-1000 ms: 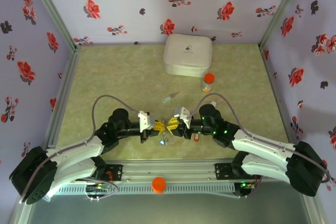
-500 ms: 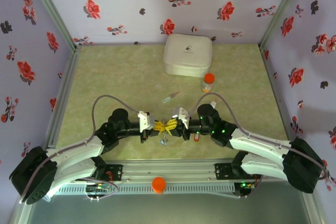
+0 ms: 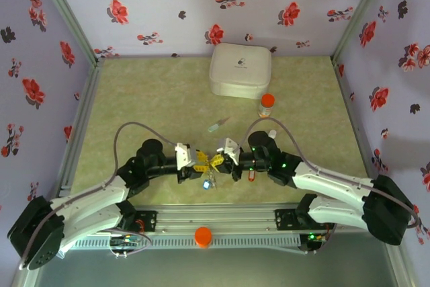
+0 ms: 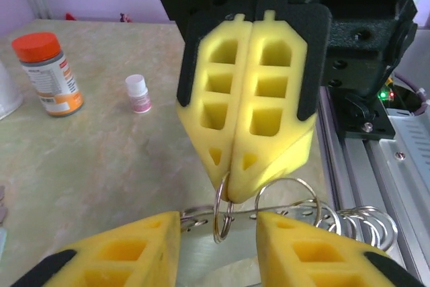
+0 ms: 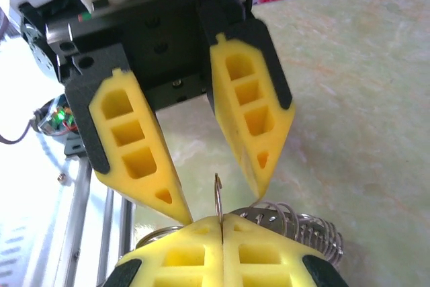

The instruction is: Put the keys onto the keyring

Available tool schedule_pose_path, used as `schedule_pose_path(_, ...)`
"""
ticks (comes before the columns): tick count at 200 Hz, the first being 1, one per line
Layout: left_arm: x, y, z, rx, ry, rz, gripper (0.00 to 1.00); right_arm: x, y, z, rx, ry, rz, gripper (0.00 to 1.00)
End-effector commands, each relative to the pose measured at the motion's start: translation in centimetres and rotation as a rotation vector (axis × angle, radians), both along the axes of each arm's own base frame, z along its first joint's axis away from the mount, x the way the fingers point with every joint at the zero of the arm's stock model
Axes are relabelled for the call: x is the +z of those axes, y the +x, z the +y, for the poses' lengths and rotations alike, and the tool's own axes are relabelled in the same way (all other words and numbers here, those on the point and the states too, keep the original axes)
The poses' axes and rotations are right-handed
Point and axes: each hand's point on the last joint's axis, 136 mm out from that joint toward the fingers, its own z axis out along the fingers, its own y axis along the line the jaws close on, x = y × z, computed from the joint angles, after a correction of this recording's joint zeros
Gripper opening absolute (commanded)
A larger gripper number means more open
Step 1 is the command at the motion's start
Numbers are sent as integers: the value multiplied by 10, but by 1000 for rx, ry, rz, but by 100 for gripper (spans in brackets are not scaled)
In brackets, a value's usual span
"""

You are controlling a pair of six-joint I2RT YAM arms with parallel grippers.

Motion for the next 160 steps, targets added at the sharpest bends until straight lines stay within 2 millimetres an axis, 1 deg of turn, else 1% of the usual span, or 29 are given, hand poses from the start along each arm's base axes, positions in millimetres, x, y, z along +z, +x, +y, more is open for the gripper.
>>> schedule_pose_path(1,-3,2,7,17,106,-39,35,8,4,-2,-1,-89,-127,0)
schedule_pose_path(26,-4,3,9,13,161,-56,34,7,6,-3,-1,-168,-183,0)
schedule_pose_path(46,-4,2,9,-1,179,-69,29,10,9,-3,-17,-198,-229,0)
schedule_pose_path(63,-3,1,9,-8,184,-79,25,12,8,-2,-10,-209,-253,0)
schedule_pose_path(160,9,-1,-1,-49,150,-104,15,11,-1,16,51,-274,-275,0)
